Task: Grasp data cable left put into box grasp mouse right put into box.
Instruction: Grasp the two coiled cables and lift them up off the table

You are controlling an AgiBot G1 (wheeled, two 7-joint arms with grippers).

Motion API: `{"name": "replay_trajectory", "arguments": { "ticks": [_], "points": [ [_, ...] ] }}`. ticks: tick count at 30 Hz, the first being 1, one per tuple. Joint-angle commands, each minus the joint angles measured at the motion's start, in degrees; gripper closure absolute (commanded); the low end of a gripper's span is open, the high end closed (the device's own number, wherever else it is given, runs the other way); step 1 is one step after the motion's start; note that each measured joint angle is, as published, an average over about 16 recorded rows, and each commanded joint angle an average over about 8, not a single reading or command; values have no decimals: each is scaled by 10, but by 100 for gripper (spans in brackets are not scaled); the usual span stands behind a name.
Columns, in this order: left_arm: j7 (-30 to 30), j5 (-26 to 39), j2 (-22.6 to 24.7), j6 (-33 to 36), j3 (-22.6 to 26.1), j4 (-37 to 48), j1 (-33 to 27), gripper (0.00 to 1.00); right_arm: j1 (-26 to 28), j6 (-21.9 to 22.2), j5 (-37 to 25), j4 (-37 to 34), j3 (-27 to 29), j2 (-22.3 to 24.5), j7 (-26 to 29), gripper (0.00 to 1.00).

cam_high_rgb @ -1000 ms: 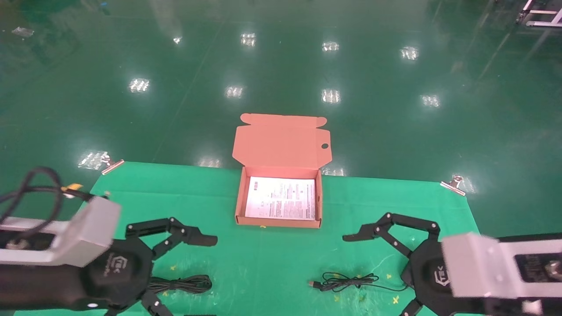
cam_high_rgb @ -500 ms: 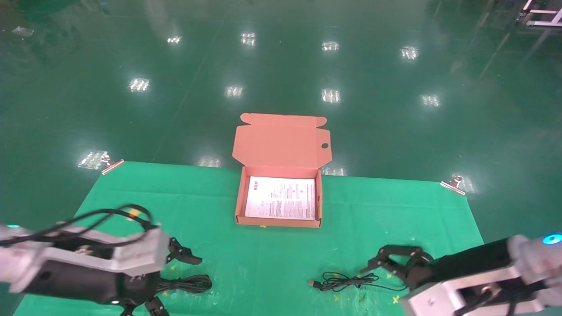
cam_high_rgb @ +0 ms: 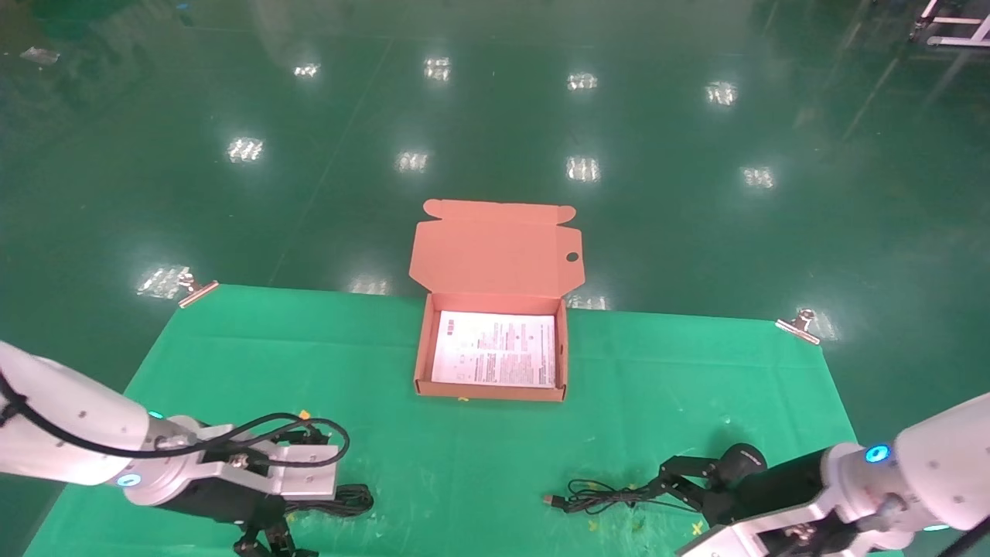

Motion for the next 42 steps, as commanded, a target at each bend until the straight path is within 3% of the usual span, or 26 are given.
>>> {"name": "replay_trajectory", "arguments": {
  "ticks": [1, 11, 22, 33, 42],
  "points": [
    [1, 19, 10, -17, 5, 15, 5, 0, -8, 15, -20, -1, -6, -5, 4, 0],
    [37, 29, 58, -59, 8, 153, -3, 0, -64, 127, -149, -2, -22, -43, 105, 0],
    [104, 32, 97, -98, 10, 290, -18, 0, -83, 149, -200, -19, -36, -91, 163, 0],
    [161, 37, 124, -130, 11, 379, -37, 0, -92, 173, -233, -55, -45, -120, 173, 0],
    [186, 34, 136, -144, 8, 420, -49, 0, -105, 218, -263, -78, -43, -134, 185, 0]
  ]
}}
